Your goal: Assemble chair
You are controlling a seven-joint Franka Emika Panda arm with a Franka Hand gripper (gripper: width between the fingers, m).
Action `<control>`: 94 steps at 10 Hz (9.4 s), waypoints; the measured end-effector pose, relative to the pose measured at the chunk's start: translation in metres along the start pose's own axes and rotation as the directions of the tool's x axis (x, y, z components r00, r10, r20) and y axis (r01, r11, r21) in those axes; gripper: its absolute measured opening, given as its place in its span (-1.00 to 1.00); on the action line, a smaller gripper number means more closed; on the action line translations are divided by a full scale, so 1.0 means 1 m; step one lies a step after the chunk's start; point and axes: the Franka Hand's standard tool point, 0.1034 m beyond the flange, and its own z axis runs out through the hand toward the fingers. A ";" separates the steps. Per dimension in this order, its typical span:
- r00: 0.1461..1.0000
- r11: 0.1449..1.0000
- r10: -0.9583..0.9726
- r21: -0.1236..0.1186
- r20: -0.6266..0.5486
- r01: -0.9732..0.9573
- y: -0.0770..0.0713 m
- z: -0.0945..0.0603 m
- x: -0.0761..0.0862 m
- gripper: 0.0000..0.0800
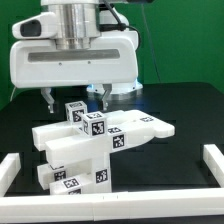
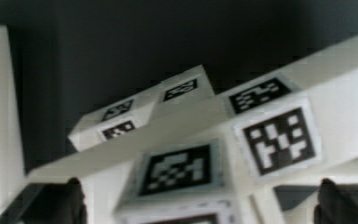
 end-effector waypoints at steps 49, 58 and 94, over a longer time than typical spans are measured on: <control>0.475 0.475 0.880 0.038 -0.021 -0.879 0.022 -0.002 0.001 -0.29; 0.263 0.263 0.965 0.050 0.000 -0.964 0.021 -0.001 0.001 0.53; 0.966 0.967 0.257 -0.008 0.031 -0.256 0.025 0.010 -0.022 0.61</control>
Offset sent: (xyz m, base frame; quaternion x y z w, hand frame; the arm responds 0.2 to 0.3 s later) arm 0.0000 0.0000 0.0000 0.0000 0.0000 0.1296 0.9916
